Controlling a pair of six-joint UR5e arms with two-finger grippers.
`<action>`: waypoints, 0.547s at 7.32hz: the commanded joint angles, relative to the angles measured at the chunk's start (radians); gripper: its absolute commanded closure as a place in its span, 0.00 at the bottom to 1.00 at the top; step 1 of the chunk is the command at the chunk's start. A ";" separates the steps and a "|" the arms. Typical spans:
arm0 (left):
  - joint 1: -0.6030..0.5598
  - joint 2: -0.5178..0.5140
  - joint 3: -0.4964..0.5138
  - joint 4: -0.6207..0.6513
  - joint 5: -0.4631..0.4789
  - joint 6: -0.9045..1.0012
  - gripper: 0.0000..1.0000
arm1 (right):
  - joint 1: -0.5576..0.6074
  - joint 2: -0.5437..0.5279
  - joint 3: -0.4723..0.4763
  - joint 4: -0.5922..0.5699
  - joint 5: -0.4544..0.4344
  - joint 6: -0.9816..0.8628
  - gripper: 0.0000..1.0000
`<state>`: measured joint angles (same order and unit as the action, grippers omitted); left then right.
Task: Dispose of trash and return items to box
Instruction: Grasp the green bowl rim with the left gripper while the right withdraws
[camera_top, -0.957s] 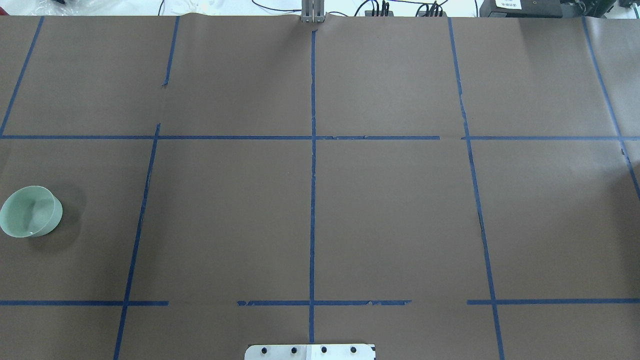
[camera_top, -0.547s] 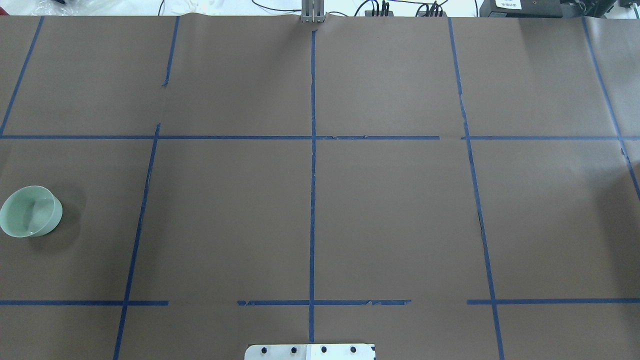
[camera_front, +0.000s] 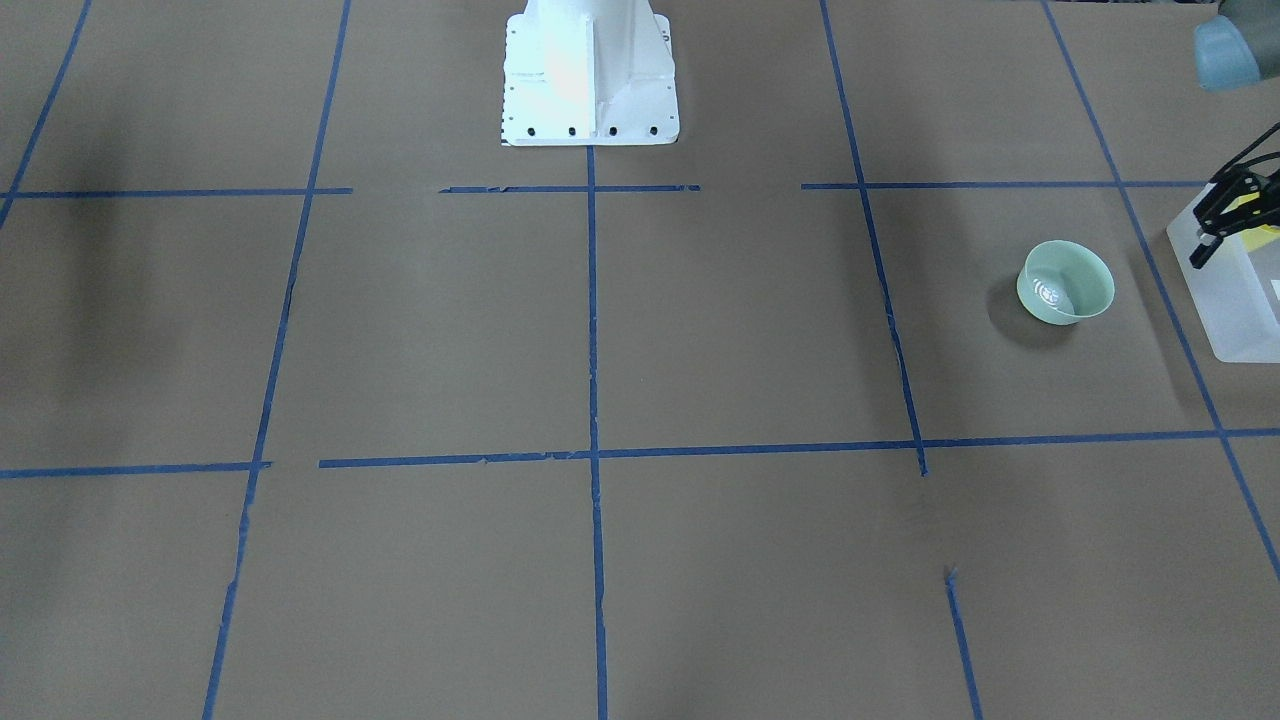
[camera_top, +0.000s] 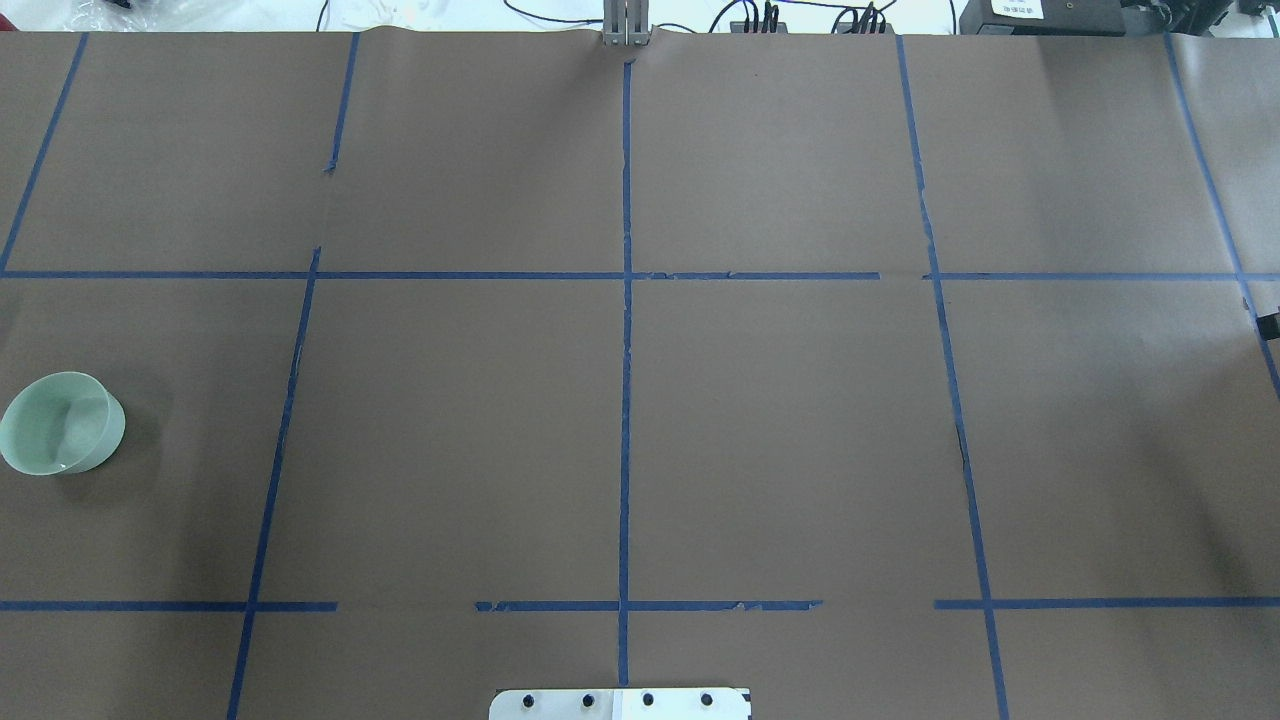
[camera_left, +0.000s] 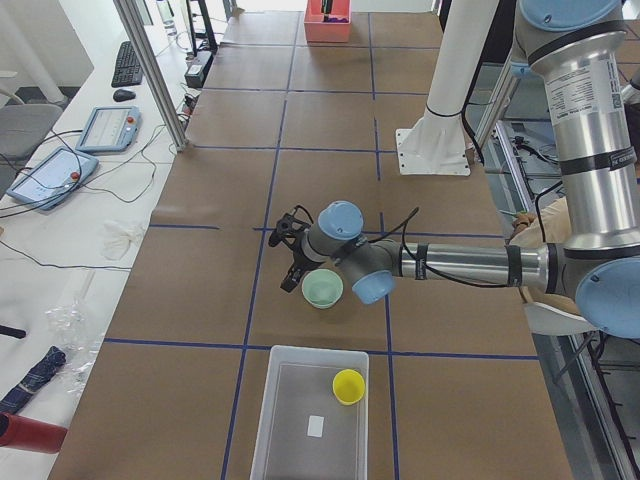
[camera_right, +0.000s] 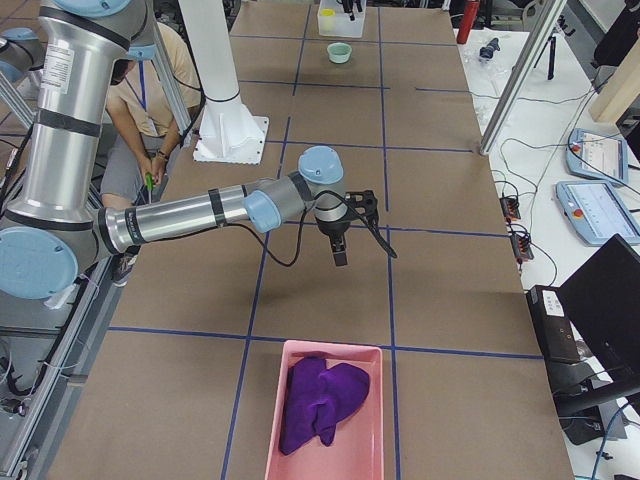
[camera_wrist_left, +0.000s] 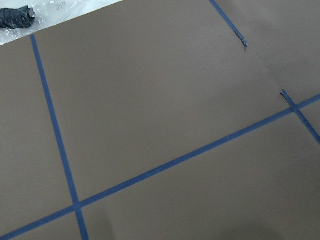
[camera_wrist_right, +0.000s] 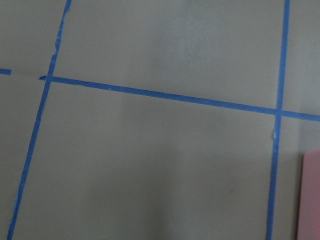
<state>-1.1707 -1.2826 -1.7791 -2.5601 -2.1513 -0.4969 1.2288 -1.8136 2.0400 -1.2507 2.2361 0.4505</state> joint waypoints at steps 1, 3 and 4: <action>0.156 0.051 0.015 -0.097 0.118 -0.200 0.08 | -0.068 -0.004 -0.001 0.059 -0.041 0.057 0.00; 0.190 0.051 0.155 -0.239 0.168 -0.219 0.17 | -0.071 -0.004 -0.003 0.060 -0.041 0.053 0.00; 0.203 0.051 0.176 -0.250 0.183 -0.222 0.19 | -0.071 -0.004 -0.003 0.059 -0.042 0.051 0.00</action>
<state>-0.9889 -1.2326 -1.6513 -2.7674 -1.9962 -0.7087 1.1598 -1.8177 2.0377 -1.1922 2.1954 0.5028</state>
